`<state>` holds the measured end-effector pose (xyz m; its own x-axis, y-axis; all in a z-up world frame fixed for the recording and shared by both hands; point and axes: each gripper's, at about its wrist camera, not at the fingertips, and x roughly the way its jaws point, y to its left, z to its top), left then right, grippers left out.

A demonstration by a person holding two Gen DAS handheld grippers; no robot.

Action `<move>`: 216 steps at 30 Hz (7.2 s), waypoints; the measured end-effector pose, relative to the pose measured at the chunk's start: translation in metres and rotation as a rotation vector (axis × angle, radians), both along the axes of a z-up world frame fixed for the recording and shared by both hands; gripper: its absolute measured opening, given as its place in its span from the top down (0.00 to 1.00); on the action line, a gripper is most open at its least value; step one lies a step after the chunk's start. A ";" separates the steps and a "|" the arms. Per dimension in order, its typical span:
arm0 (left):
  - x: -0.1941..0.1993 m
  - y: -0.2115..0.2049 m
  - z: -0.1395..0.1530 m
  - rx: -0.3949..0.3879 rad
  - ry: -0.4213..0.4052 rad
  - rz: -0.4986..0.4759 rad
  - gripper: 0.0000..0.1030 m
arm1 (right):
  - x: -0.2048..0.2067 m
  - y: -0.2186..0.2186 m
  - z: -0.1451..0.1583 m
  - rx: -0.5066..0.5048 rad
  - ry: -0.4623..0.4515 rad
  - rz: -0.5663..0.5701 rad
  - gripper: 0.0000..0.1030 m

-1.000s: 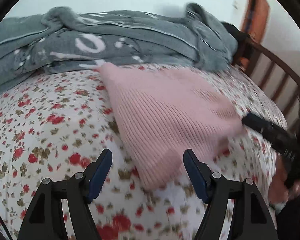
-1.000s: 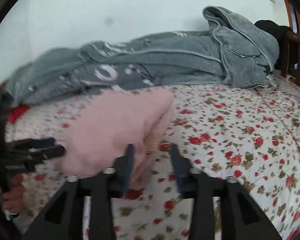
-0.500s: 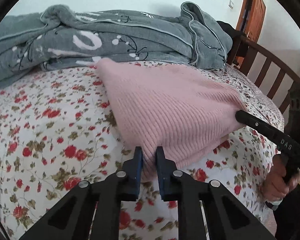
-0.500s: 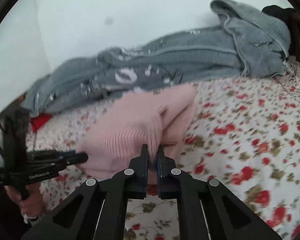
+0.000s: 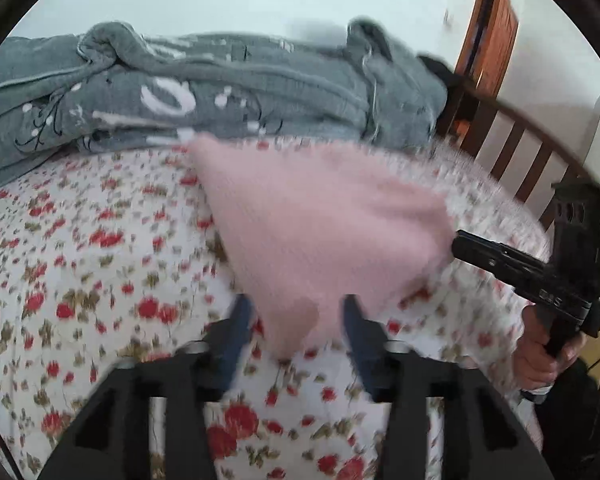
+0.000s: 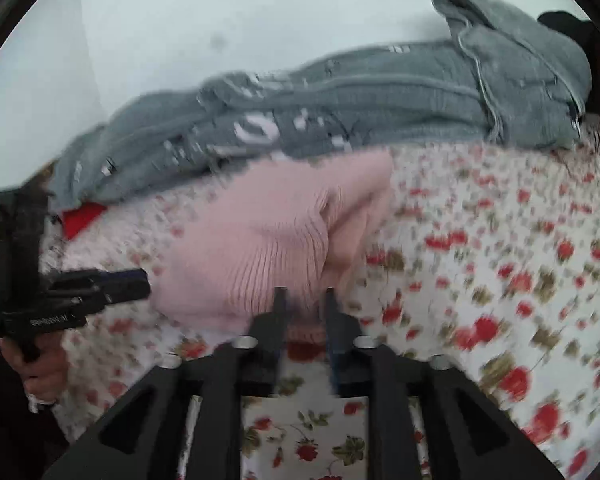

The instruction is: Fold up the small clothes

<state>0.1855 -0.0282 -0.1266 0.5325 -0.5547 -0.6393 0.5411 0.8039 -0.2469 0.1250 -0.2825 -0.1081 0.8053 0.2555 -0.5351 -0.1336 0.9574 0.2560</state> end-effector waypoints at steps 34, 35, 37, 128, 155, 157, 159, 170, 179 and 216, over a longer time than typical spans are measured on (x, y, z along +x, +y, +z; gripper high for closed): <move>0.138 -0.014 -0.063 -0.249 0.469 0.083 0.41 | 0.107 -0.032 -0.034 0.130 0.268 -0.079 0.33; 0.139 -0.016 -0.064 -0.248 0.471 0.090 0.43 | 0.107 -0.034 -0.036 0.146 0.275 -0.075 0.33; 0.138 -0.020 -0.059 -0.224 0.455 0.108 0.51 | 0.110 -0.034 -0.036 0.144 0.294 -0.062 0.33; 0.155 0.130 -0.053 -0.178 0.182 0.248 0.38 | 0.137 0.109 -0.040 -0.127 0.142 0.103 0.59; -0.001 0.103 0.018 -0.024 -0.129 0.256 0.40 | 0.017 0.143 0.011 -0.183 -0.061 0.149 0.54; -0.024 0.085 0.002 0.078 -0.167 0.213 0.40 | 0.000 0.148 -0.003 -0.208 -0.079 0.156 0.54; -0.029 0.073 -0.018 0.148 -0.142 0.199 0.41 | -0.003 0.155 -0.017 -0.288 -0.066 0.122 0.57; -0.044 0.080 -0.024 0.116 -0.097 0.249 0.41 | -0.004 0.146 -0.033 -0.270 -0.016 0.075 0.58; -0.065 0.081 -0.018 0.123 -0.048 0.270 0.41 | -0.028 0.139 -0.032 -0.250 0.024 0.054 0.58; -0.205 0.083 0.121 0.163 -0.201 0.475 0.19 | -0.188 0.087 0.100 -0.248 0.003 -0.204 0.05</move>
